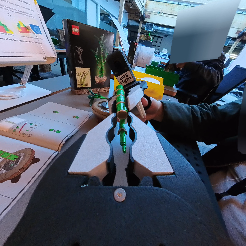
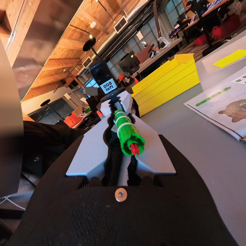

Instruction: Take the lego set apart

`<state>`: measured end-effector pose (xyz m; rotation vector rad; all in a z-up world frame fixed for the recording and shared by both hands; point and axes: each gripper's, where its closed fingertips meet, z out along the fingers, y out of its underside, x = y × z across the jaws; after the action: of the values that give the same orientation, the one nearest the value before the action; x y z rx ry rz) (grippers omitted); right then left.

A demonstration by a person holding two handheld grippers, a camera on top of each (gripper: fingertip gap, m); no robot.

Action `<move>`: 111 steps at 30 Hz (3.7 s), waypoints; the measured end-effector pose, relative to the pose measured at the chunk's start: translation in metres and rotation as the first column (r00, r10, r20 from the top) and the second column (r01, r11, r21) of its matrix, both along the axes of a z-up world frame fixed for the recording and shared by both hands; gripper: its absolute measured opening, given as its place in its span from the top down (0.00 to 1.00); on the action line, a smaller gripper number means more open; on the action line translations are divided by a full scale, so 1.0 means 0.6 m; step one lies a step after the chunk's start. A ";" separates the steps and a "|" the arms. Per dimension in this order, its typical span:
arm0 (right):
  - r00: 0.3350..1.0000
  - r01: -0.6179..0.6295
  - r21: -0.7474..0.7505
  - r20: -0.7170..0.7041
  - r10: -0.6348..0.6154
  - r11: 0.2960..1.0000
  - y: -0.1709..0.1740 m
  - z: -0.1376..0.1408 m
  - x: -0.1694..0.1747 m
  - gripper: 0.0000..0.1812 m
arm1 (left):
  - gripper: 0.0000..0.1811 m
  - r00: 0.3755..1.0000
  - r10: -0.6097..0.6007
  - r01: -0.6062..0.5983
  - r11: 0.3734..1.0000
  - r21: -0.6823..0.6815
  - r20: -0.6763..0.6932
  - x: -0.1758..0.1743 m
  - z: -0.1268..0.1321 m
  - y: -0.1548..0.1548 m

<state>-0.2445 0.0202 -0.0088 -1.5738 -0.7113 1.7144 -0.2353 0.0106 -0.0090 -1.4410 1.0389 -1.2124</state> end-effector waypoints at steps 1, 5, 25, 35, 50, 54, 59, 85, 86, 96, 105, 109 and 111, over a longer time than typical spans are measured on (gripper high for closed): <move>1.000 -0.003 -0.005 0.001 0.003 1.000 0.000 -0.001 0.000 0.88 | 0.92 1.000 -0.003 0.003 1.000 -0.001 -0.001 0.000 -0.001 0.000; 0.999 -0.041 -0.053 -0.029 0.040 0.998 -0.003 0.000 0.003 0.91 | 0.92 1.000 -0.007 0.007 1.000 0.012 -0.015 0.001 -0.004 -0.001; 0.994 -0.106 -0.291 -0.020 0.105 0.951 -0.003 -0.023 0.002 0.91 | 0.91 0.945 0.270 -0.112 0.800 0.590 -0.186 0.003 -0.022 0.002; 0.988 -0.154 -0.321 -0.033 0.152 0.935 -0.011 -0.025 0.003 0.91 | 0.91 0.957 0.224 -0.081 0.819 0.568 -0.187 0.005 -0.024 -0.006; 0.980 -0.197 -0.334 -0.092 0.176 0.922 -0.017 -0.012 0.004 0.91 | 0.93 0.983 0.132 -0.066 0.901 0.428 -0.127 0.002 -0.007 -0.013; 0.983 -0.180 -0.296 -0.088 0.160 0.938 -0.018 -0.009 0.002 0.91 | 0.93 0.986 0.123 -0.064 0.906 0.419 -0.115 0.001 -0.004 -0.014; 0.985 -0.170 -0.331 -0.073 0.155 0.928 -0.015 -0.014 0.003 0.91 | 0.93 0.980 0.140 -0.066 0.897 0.436 -0.139 0.001 -0.010 -0.010; 0.991 -0.114 -0.274 -0.101 0.089 0.955 0.005 0.019 0.080 0.91 | 0.93 0.919 -0.157 0.036 0.946 0.321 0.361 -0.089 0.135 -0.065; 0.991 -0.110 -0.277 -0.103 0.085 0.954 0.007 0.018 0.081 0.91 | 0.93 0.906 -0.179 0.063 0.953 0.296 0.384 -0.093 0.139 -0.066; 0.999 -0.030 -0.307 -0.031 0.022 0.951 0.033 -0.013 0.086 0.92 | 0.92 0.267 0.956 -0.938 0.286 0.194 -0.120 -0.478 0.133 0.170; 1.000 -0.007 -0.309 0.016 0.012 0.951 0.039 -0.032 0.079 0.91 | 0.71 0.238 0.871 -0.953 0.294 0.067 -0.430 -0.531 -0.028 0.217; 0.999 -0.028 -0.322 -0.053 0.012 0.946 0.039 -0.018 0.078 0.92 | 0.75 0.565 0.822 -0.823 0.568 0.018 -0.077 -0.376 0.069 0.202; 0.994 -0.058 -0.332 -0.102 0.026 0.941 0.035 -0.008 0.076 0.92 | 0.78 0.807 0.587 -0.589 0.808 0.004 0.071 -0.243 0.101 0.153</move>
<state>-0.1987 0.0413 -0.0134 -1.6946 -0.4221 2.0098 -0.3812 0.1022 0.0516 -1.5344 0.4868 -0.7757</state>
